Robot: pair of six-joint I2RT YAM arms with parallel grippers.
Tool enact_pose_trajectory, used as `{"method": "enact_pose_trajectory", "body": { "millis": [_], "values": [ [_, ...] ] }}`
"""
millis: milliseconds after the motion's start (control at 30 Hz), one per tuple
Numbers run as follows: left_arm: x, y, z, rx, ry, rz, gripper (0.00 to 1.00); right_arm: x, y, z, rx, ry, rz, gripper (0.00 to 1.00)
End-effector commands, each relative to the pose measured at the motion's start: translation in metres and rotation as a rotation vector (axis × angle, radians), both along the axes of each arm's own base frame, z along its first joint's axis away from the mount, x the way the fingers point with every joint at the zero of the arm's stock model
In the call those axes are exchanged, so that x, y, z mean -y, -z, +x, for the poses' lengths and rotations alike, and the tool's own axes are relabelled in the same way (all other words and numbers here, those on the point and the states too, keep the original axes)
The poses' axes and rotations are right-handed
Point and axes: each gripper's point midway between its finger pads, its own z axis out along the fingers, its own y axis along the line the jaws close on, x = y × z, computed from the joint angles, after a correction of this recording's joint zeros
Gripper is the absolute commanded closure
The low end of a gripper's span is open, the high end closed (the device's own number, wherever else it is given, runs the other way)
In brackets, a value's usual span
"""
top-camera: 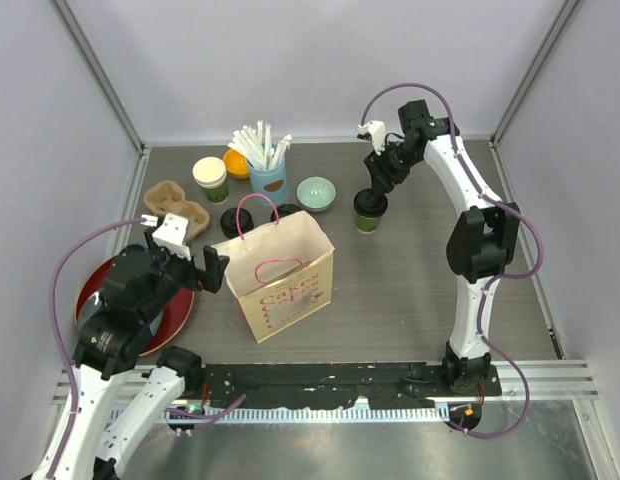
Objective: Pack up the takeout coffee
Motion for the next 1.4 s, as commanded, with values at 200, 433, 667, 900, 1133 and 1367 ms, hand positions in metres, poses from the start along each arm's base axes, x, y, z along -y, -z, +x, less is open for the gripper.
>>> {"method": "enact_pose_trajectory", "body": {
  "millis": [200, 433, 667, 900, 1133, 1367],
  "values": [
    [0.001, -0.022, 0.002, 0.062, 0.015, -0.01, 0.09, -0.006, -0.006, 0.016, 0.048, -0.028, 0.013, 0.55],
    [0.0, -0.023, 0.002, 0.068, 0.011, -0.003, 0.09, -0.006, 0.008, 0.015, 0.015, -0.036, 0.003, 0.57],
    [0.0, -0.026, 0.002, 0.076, 0.015, 0.0, 0.09, -0.006, 0.019, 0.017, -0.007, -0.034, 0.004, 0.59],
    [0.003, -0.022, 0.002, 0.06, 0.024, -0.005, 0.09, -0.009, 0.019, 0.008, -0.011, -0.071, 0.014, 0.76],
    [0.003, -0.024, 0.001, 0.062, 0.027, -0.005, 0.1, -0.001, 0.002, -0.002, 0.036, -0.042, -0.005, 0.9],
    [0.01, -0.02, -0.001, 0.018, 0.051, -0.032, 0.12, 0.013, -0.051, -0.005, 0.176, 0.099, -0.01, 0.99]
  ]
}}
